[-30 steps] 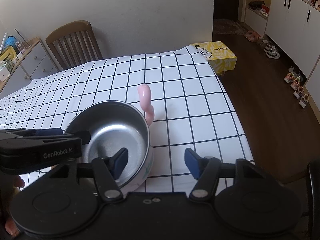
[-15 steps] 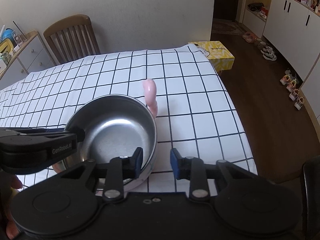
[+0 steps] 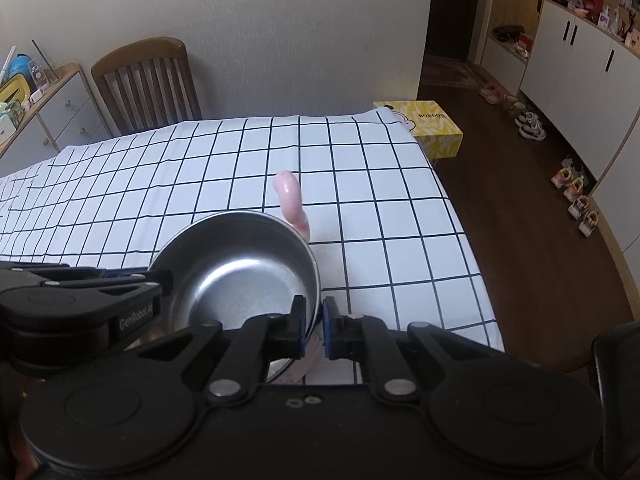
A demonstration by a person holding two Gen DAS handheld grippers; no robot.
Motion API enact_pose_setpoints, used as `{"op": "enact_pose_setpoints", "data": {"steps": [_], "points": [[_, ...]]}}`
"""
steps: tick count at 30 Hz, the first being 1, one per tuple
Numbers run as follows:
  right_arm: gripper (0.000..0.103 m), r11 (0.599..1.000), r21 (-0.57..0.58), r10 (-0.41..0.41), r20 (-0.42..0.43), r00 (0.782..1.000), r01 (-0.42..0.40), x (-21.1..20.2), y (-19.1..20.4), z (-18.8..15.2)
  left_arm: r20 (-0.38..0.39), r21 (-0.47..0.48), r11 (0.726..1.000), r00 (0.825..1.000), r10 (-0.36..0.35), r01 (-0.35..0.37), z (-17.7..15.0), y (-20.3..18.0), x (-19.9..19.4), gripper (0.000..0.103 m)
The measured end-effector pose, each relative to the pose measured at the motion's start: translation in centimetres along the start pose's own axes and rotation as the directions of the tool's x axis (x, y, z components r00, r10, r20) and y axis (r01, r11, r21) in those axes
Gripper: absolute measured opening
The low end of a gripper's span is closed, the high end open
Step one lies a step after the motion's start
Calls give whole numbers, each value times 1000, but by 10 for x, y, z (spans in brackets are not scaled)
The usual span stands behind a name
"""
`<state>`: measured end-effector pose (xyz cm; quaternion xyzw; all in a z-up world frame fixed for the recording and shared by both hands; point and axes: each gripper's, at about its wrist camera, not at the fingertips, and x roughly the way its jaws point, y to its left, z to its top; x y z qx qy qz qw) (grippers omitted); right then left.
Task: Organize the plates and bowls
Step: 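Lift the pink-handled steel bowl with both tools, then carry the pink-handled steel bowl with both tools over the large steel bowl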
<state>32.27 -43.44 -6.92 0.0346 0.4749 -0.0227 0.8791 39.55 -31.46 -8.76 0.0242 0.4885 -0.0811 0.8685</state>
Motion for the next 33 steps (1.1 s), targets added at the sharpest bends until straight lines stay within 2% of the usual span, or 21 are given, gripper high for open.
{"op": "enact_pose_setpoints", "data": {"steps": [5,6,8,10,14,19,26,31,33], "points": [[8,1000,14,5,25,1000,-6,-9,0,-3,20,-2,1000,1000,-7,7,-4,2,-11,6],[8,1000,17,9,33,999,-9,-12,1,-4,29,-3,1000,999,-18,18,-5,3,-15,2],[9,999,19,33,50,998,-34,-18,2,-3,55,-22,997,996,-73,74,-3,6,-25,0],[9,998,40,55,43,998,-57,-23,4,-1,46,-10,999,998,-32,33,-1,5,-27,0],[7,999,-22,-31,49,998,32,-21,17,-5,36,-28,1000,999,-13,14,-4,15,-26,0],[6,999,46,9,27,1000,-10,-10,-6,-4,-2,-41,999,1000,-27,27,-11,27,-16,0],[6,994,94,50,-1,999,-49,2,-29,-5,-3,8,998,998,-57,57,-10,16,-12,3],[22,994,93,61,-8,998,-60,3,-33,-7,-19,27,998,999,-48,49,-5,5,-5,5],[24,993,99,72,-20,997,-69,3,-37,-8,-25,36,998,999,-42,43,-4,2,-2,5]]}}
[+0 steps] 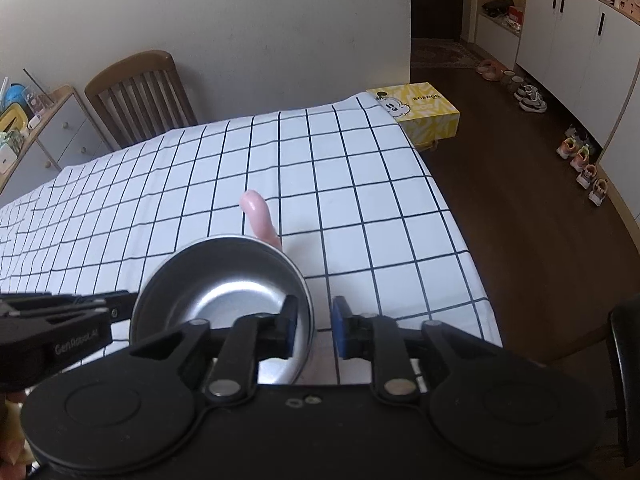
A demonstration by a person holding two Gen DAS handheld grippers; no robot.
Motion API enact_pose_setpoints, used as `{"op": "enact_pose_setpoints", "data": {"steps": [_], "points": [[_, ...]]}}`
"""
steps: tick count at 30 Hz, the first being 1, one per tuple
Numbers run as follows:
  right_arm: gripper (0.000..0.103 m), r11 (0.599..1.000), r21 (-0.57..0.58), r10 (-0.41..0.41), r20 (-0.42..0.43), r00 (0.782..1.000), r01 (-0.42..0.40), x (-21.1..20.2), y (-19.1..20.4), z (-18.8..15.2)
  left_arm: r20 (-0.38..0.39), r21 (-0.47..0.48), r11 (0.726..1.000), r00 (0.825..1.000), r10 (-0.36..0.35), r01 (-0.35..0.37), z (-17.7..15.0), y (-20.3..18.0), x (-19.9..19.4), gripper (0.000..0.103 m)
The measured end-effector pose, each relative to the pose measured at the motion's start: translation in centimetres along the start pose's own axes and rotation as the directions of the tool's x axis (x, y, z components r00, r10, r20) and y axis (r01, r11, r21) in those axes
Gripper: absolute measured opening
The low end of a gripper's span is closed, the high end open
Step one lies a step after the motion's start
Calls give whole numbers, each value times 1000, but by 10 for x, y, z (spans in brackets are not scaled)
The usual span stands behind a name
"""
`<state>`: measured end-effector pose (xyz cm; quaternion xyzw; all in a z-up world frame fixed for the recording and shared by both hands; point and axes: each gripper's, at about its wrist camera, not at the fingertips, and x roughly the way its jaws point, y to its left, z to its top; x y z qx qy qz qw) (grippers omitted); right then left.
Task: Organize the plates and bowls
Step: 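Carry the pink-handled steel bowl with both tools over the large steel bowl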
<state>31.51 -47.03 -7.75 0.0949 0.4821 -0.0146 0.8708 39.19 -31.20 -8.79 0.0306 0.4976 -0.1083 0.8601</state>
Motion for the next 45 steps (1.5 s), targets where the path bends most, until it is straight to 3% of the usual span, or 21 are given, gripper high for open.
{"op": "enact_pose_setpoints", "data": {"steps": [5,13,17,25,27,32,35,36,44,45], "points": [[39,1000,-2,23,-9,1000,-23,-4,-5,-4,12,17,1000,1000,26,-26,3,-5,4,5],[39,998,-14,59,-32,998,-59,0,-1,-9,4,-9,1000,1000,20,-20,11,3,6,8],[39,997,-21,74,-39,997,-74,0,1,-10,5,4,999,999,34,-34,9,4,7,28],[39,997,-23,78,-44,996,-79,2,-1,-10,38,-35,999,999,29,-28,14,8,1,32],[39,996,-25,81,-47,996,-82,1,-1,-10,60,-42,999,998,32,-29,16,8,-4,40],[39,996,-27,80,-48,996,-82,1,-2,-10,60,-45,998,997,40,-37,17,8,-3,44],[39,996,-28,81,-50,995,-83,2,-3,-11,103,-62,998,994,29,-22,15,8,-10,64],[39,996,-27,80,-51,995,-81,2,-3,-11,102,-52,998,995,22,-17,15,6,-10,65],[39,997,-26,74,-56,996,-76,4,-2,-12,55,49,999,998,14,-16,1,-17,5,64],[39,997,-25,74,-56,996,-75,4,-3,-13,52,54,998,998,19,-21,-1,-18,7,60]]}}
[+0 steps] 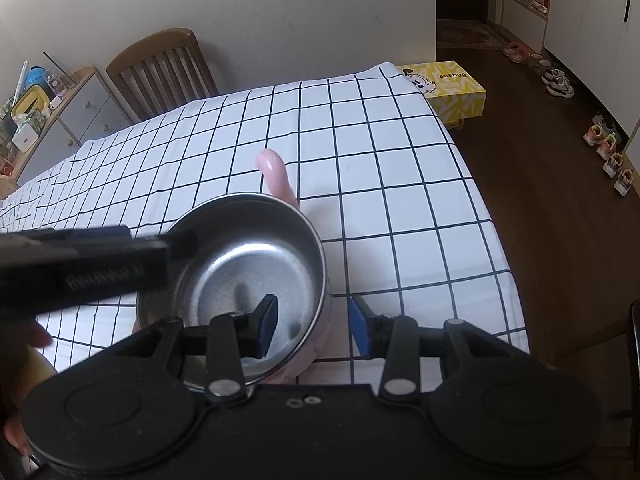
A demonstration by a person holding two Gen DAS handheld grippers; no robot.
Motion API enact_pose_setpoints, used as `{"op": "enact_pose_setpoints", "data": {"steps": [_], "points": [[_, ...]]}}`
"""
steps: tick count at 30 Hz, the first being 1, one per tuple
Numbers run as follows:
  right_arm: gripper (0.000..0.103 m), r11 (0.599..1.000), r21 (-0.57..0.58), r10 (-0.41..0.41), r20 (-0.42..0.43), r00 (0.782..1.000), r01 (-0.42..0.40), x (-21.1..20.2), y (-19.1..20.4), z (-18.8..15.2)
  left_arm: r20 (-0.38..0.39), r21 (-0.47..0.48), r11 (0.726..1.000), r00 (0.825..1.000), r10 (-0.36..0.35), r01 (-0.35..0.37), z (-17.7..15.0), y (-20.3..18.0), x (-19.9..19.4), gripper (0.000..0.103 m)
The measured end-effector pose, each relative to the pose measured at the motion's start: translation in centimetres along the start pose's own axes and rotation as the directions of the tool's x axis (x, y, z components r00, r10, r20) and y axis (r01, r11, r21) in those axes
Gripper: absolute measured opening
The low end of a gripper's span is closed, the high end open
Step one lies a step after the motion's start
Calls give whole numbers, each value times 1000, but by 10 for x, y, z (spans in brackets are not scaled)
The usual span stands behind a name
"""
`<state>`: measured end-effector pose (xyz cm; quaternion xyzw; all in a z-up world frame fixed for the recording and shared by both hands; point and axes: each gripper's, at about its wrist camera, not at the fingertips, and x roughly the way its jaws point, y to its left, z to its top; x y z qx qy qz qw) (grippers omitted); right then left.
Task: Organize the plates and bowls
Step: 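Carry the pink-handled steel bowl with both tools over the large steel bowl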
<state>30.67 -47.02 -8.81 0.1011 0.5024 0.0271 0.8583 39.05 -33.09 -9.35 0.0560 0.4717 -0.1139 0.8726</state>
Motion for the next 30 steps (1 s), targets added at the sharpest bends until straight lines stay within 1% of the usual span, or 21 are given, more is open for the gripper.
{"op": "enact_pose_setpoints", "data": {"steps": [1,3,4,5,7,8,9,10,11,12,15,18,22,26,30], "points": [[39,1000,0,0,-1,1000,0,0,0,0,-3,6,1000,1000,-1,1,-2,-1,1,57],[38,1000,1,-2,-2,1000,2,0,0,0,-19,16,1000,1000,-2,3,-3,-4,4,41],[36,1000,-2,-4,-2,1000,4,0,0,0,-25,19,1000,1000,-1,2,-4,-5,5,38],[36,1000,-5,-5,-2,1000,5,0,0,0,-28,25,1000,1000,-2,3,-5,-6,6,33],[32,1000,-8,-8,1,1000,8,-1,1,0,-32,39,999,999,4,-2,-7,-8,6,28],[32,1000,-9,-9,3,1000,9,-1,1,0,-33,43,999,999,7,-6,-8,-9,7,22],[29,1000,-11,-11,3,1000,11,-1,1,-1,-37,47,999,999,10,-8,-9,-10,8,15],[23,1000,-15,-12,2,1000,12,-1,1,-1,-43,48,999,999,13,-11,-9,-11,8,13],[20,1000,-17,-13,0,1000,13,-1,2,-1,-46,48,999,999,16,-14,-10,-11,9,11],[18,1000,-17,-10,2,1000,10,-1,2,-1,-45,47,999,999,19,-17,-10,-11,9,9],[17,999,-25,-23,7,1000,23,-1,5,-2,-42,35,999,999,20,-18,-11,-10,8,7],[15,999,-27,-38,16,999,38,-2,7,-3,-38,20,1000,999,16,-15,-12,-8,6,6],[13,998,-22,-57,21,998,57,-1,9,-3,-30,11,1000,999,29,-28,-12,-8,1,6],[12,997,-23,-72,48,996,73,-8,12,-1,10,6,1000,1000,29,-29,-6,-8,-14,6],[12,998,-13,-56,81,995,57,-24,12,6,41,-3,1000,999,20,-20,1,-5,-36,6]]}}
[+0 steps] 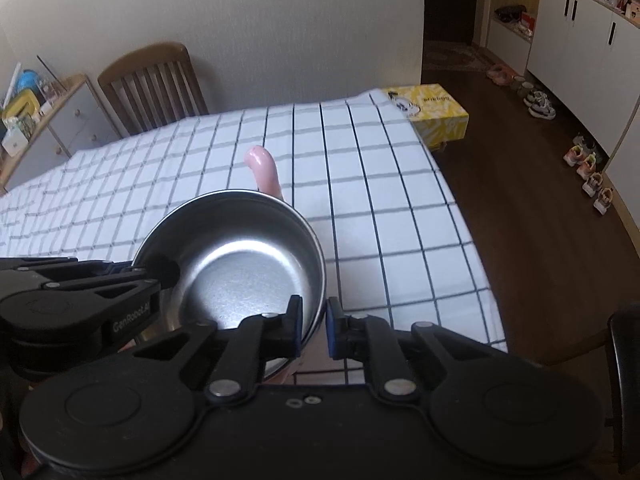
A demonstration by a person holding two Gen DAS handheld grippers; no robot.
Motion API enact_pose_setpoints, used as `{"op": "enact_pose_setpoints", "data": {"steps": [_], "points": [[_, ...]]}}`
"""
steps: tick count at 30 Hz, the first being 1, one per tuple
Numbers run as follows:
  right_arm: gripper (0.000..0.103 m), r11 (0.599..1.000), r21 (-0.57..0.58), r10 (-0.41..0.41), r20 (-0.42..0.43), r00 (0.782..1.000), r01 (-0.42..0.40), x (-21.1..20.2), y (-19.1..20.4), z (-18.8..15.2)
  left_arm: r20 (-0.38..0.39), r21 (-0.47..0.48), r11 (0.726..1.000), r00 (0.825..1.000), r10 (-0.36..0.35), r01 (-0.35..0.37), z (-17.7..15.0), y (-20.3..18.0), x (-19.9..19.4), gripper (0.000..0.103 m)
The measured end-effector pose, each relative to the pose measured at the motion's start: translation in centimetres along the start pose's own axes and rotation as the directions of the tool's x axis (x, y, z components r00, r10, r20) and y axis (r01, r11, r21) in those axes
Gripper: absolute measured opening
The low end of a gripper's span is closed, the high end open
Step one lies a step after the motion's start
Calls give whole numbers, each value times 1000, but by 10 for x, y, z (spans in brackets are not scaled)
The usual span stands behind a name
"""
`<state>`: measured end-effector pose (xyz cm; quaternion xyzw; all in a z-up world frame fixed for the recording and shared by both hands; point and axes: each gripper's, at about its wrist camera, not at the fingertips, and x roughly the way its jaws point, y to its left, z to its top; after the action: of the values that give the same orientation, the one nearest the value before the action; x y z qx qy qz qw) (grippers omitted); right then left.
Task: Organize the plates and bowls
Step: 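Carry the pink-handled steel bowl with both tools over the large steel bowl, then lower the pink-handled bowl into the large steel bowl with both tools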
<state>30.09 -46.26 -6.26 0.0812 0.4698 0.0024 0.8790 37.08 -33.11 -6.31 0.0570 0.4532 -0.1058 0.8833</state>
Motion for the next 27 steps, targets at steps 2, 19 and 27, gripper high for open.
{"op": "enact_pose_setpoints", "data": {"steps": [2,19,27], "points": [[12,1000,6,5,12,1000,-5,-9,1,3,6,-5,1000,1000,4,-4,1,0,-11,6],[11,999,-46,-26,27,999,27,-101,51,-44,24,-12,1000,1000,-10,10,-58,21,-116,6],[11,998,-53,-34,-3,999,33,-135,77,-98,-3,7,1000,1000,-14,14,-118,30,-158,6]]}}
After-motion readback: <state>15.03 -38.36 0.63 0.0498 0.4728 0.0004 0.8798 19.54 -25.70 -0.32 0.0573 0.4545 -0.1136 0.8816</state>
